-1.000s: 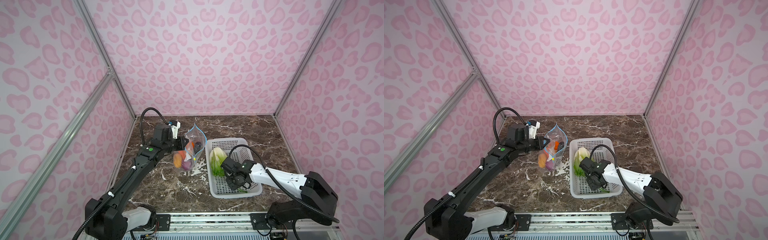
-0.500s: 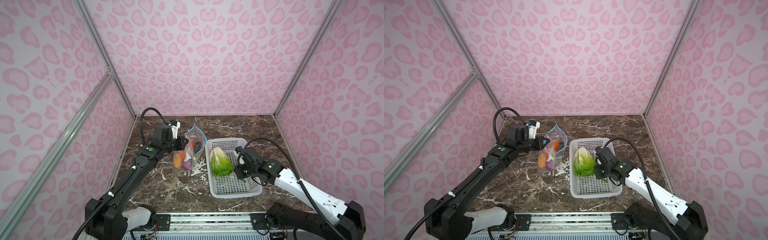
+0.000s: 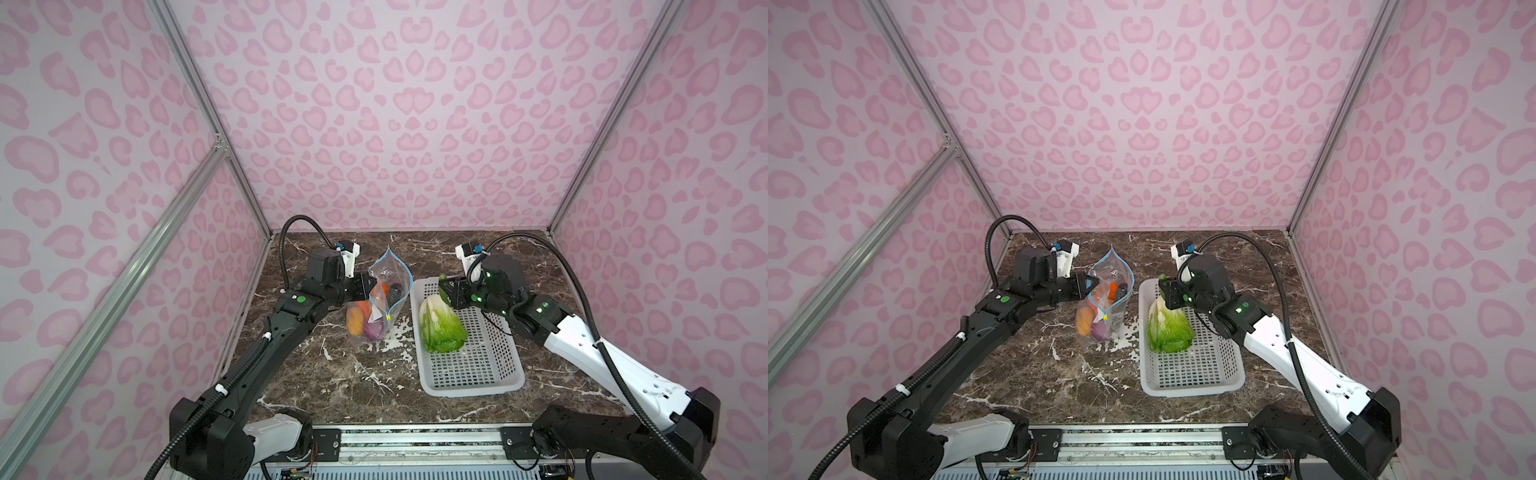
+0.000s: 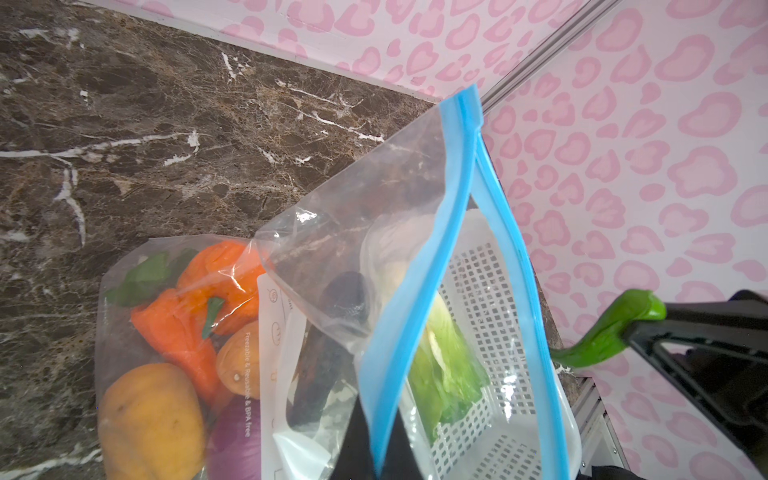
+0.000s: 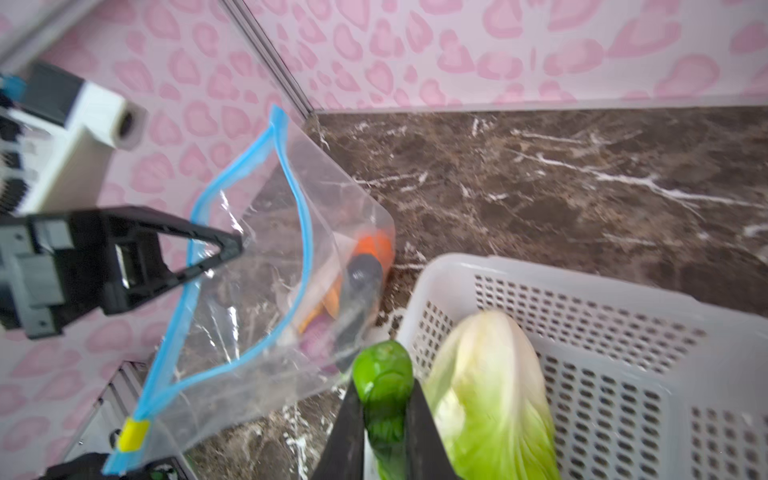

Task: Place the food in the zip-top bag and seal the zipper
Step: 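Lift the green pepper out of the basket with the right gripper, then carry the green pepper into the bag mouth and open the right gripper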

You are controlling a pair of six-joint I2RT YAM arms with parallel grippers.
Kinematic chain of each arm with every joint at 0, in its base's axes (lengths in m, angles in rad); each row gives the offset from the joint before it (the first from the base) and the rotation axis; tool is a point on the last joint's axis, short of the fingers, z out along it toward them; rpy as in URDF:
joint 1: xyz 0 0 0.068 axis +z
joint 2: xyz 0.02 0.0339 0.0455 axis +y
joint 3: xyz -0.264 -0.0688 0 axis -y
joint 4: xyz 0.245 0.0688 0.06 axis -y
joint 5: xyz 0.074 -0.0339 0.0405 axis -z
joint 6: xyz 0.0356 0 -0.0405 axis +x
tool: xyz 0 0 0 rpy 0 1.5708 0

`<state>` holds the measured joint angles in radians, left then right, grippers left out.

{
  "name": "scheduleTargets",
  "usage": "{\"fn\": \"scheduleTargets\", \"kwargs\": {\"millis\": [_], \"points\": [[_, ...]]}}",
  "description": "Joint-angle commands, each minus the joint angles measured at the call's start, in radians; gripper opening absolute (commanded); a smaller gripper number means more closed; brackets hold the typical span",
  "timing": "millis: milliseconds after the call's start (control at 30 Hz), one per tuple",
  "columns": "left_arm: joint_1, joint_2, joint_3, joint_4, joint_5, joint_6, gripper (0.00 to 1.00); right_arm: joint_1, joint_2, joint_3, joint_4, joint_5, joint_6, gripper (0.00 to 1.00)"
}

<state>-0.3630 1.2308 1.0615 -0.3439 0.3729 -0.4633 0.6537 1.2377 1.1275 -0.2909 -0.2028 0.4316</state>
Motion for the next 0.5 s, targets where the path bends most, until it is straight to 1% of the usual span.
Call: {"fn": "scheduleTargets", "kwargs": {"millis": [0,133,233,367,467], "points": [[0.001,-0.009,-0.001,0.013,-0.005,0.006,0.03,0.024,0.078,0.066,0.199,-0.106,0.030,0.06],[0.000,-0.010,-0.001,0.012,-0.007,0.008,0.02,0.101,0.179,0.193,0.220,-0.119,-0.012,0.06],[0.001,-0.012,0.000,0.012,-0.004,0.005,0.02,0.165,0.228,0.262,0.202,-0.085,-0.071,0.06],[0.001,-0.014,-0.001,0.014,0.000,0.002,0.02,0.226,0.273,0.285,0.215,-0.058,-0.111,0.06],[0.001,-0.018,0.000,0.014,0.002,0.000,0.03,0.239,0.299,0.283,0.221,-0.045,-0.108,0.06]]}}
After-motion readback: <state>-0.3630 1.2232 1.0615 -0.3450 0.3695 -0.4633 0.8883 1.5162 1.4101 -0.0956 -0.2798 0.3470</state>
